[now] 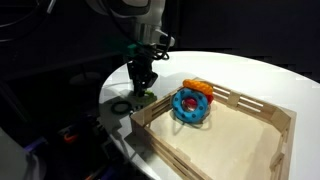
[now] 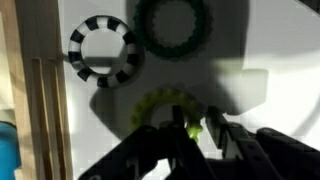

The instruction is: Pick up the lime green ring and place it on the stack of rings in the wooden tray

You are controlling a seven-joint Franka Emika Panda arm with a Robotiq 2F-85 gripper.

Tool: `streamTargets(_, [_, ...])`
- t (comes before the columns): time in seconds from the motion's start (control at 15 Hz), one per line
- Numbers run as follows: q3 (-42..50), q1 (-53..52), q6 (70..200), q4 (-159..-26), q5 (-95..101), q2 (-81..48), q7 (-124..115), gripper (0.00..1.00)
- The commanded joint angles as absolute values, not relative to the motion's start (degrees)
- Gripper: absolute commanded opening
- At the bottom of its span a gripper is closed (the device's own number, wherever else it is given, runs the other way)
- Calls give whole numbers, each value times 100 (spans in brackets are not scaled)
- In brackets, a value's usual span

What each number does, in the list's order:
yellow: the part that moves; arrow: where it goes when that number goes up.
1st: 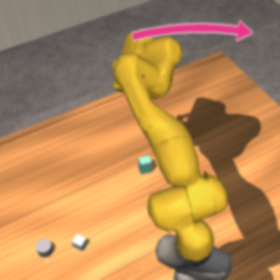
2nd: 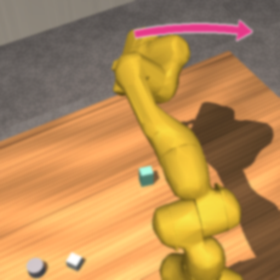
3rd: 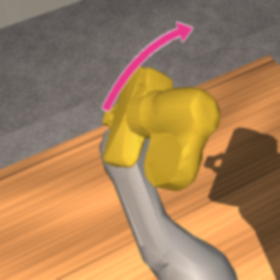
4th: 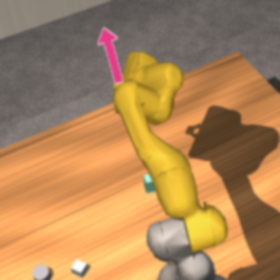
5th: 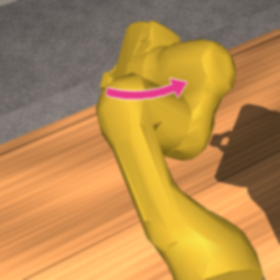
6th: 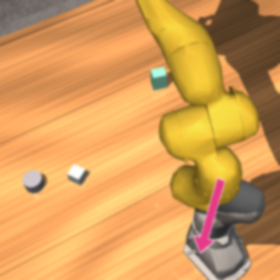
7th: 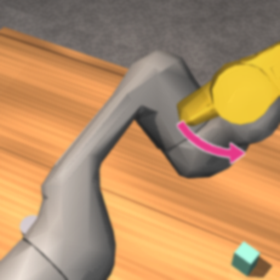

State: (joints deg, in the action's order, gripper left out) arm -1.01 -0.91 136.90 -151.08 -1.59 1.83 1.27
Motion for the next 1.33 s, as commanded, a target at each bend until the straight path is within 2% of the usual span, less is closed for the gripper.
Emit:
streamTargets(0.0, [-87, -89, 13633, -15076, -213, 271, 172, 9])
streamTargets(0.07, [-84, -86, 13631, -15068, -212, 265, 168, 4])
streamTargets(0.2, [-80, -82, 13634, -15058, -209, 269, 166, 8])
streamTargets(1.27, [353, 363, 13359, -14749, -118, 1421, 71, 5])
